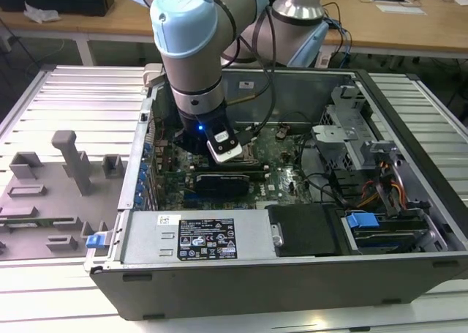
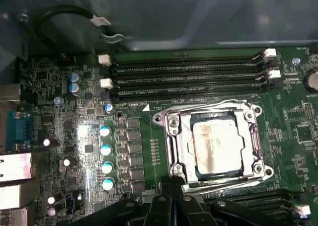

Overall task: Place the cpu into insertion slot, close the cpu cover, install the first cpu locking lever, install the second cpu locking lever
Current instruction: 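Install the second cpu locking lever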

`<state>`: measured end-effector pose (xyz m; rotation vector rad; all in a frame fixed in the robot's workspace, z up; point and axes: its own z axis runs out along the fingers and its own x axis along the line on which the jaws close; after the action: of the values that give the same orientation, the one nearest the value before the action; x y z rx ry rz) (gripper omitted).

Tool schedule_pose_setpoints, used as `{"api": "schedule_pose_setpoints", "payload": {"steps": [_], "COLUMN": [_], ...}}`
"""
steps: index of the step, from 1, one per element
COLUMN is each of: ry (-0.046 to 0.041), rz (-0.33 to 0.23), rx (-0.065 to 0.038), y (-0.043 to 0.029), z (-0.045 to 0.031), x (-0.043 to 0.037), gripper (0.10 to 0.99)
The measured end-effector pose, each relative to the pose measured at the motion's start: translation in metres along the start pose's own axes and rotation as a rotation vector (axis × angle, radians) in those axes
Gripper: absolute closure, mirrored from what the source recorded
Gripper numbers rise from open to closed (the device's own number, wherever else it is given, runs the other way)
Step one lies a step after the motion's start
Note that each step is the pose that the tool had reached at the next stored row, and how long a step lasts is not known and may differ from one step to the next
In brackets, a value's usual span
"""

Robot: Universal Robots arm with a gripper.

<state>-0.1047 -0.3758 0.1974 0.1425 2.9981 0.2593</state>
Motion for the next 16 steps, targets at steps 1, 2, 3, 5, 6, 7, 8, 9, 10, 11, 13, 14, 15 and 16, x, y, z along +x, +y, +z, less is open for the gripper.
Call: {"api": "schedule_pose_setpoints", "payload": {"steps": [1, 2, 3, 5, 6, 7, 8, 9, 10, 11, 13, 14, 15, 16], "ry": [-0.0004, -0.0002, -0.0001, -0.0002, -0.0003, -0.0011, -0.0022, -0.0052, -0.0060, -0.0064, -0.0065, -0.0065, -0.0064, -0.0065], "rz": [0.000, 0.000, 0.000, 0.000, 0.000, -0.001, -0.002, -0.003, -0.002, -0.001, -0.001, -0.001, -0.001, -0.001], "rx": [-0.001, 0.000, 0.000, 0.001, 0.003, 0.011, 0.022, 0.052, 0.061, 0.066, 0.066, 0.066, 0.066, 0.066], "y": [0.0005, 0.0014, 0.0024, 0.0042, 0.0048, 0.0055, 0.0059, 0.0062, 0.0063, 0.0066, 0.0078, 0.0090, 0.0125, 0.0180], "z": [-0.0025, -0.0071, -0.0128, -0.0223, -0.0255, -0.0290, -0.0305, -0.0320, -0.0319, -0.0315, -0.0297, -0.0289, -0.0276, -0.0265], "x": [-0.0004, -0.0009, -0.0016, -0.0028, -0.0031, -0.0035, -0.0039, -0.0056, -0.0071, -0.0103, -0.0230, -0.0275, -0.0328, -0.0345], "gripper": [0.980, 0.980, 0.980, 0.980, 0.980, 0.980, 0.980, 0.980, 0.980, 0.980, 0.980, 0.980, 0.980, 0.980]}}
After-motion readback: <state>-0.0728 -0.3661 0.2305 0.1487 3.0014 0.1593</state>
